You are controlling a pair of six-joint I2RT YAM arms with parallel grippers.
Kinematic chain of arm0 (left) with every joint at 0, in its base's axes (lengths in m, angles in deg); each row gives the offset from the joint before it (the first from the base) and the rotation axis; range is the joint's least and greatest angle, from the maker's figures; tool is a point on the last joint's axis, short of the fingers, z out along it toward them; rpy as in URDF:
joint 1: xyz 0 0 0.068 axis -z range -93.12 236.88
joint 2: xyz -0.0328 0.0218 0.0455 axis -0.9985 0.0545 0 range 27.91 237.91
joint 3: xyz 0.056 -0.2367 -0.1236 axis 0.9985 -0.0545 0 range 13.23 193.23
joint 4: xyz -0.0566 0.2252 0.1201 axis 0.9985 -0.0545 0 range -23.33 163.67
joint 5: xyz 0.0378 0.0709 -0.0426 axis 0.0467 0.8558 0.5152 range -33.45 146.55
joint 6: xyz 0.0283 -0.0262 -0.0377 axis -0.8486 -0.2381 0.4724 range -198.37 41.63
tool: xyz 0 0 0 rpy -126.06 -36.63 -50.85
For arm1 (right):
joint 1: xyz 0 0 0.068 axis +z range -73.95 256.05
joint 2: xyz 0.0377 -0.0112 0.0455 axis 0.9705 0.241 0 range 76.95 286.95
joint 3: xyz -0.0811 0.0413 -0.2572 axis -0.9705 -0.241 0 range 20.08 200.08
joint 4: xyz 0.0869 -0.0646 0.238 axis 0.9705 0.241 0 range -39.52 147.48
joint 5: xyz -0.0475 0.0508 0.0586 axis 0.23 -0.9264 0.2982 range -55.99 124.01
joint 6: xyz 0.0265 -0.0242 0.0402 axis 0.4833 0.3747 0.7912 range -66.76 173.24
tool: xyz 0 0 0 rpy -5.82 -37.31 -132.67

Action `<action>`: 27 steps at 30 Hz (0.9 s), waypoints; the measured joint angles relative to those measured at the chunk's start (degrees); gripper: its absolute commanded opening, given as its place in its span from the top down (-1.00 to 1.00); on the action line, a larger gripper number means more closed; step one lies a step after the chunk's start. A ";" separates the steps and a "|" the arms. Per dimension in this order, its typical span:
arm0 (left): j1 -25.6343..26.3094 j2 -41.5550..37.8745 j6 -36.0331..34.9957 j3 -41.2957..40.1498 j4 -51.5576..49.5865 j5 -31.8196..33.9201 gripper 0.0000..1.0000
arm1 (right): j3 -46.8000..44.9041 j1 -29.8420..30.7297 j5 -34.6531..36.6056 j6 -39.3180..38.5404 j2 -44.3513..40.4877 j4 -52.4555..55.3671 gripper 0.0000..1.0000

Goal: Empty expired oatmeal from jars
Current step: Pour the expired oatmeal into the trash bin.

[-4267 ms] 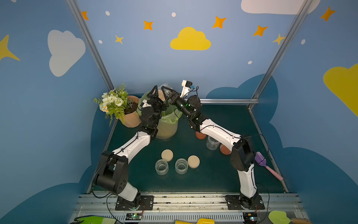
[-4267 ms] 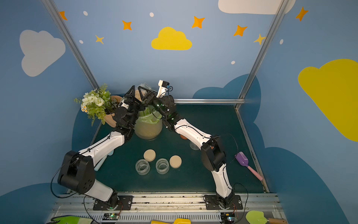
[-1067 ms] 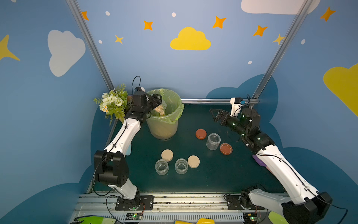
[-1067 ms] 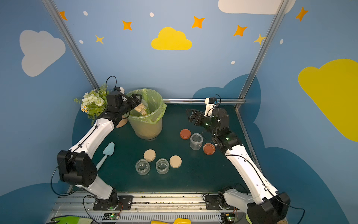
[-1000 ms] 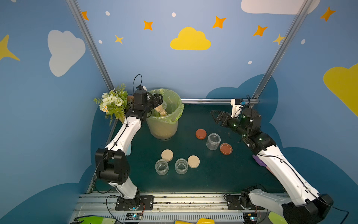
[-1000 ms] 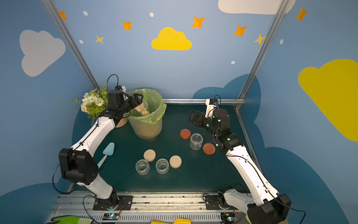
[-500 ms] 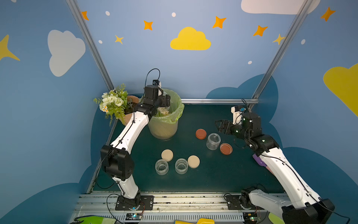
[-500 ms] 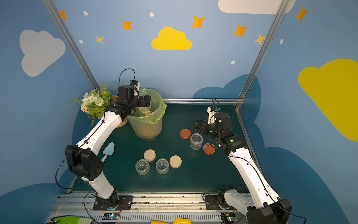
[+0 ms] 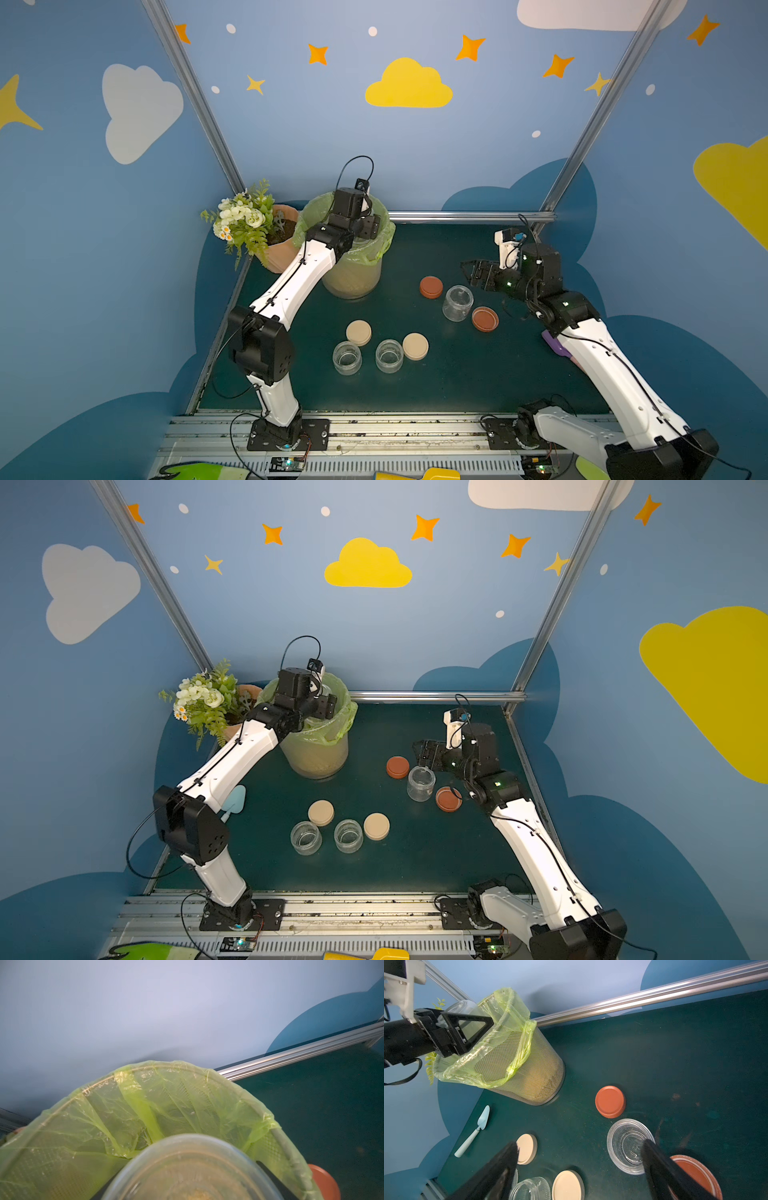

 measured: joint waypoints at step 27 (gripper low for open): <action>-3.78 -9.20 11.34 -7.15 5.81 -3.54 0.94 | -1.20 0.00 -4.74 0.04 3.52 -5.57 -0.84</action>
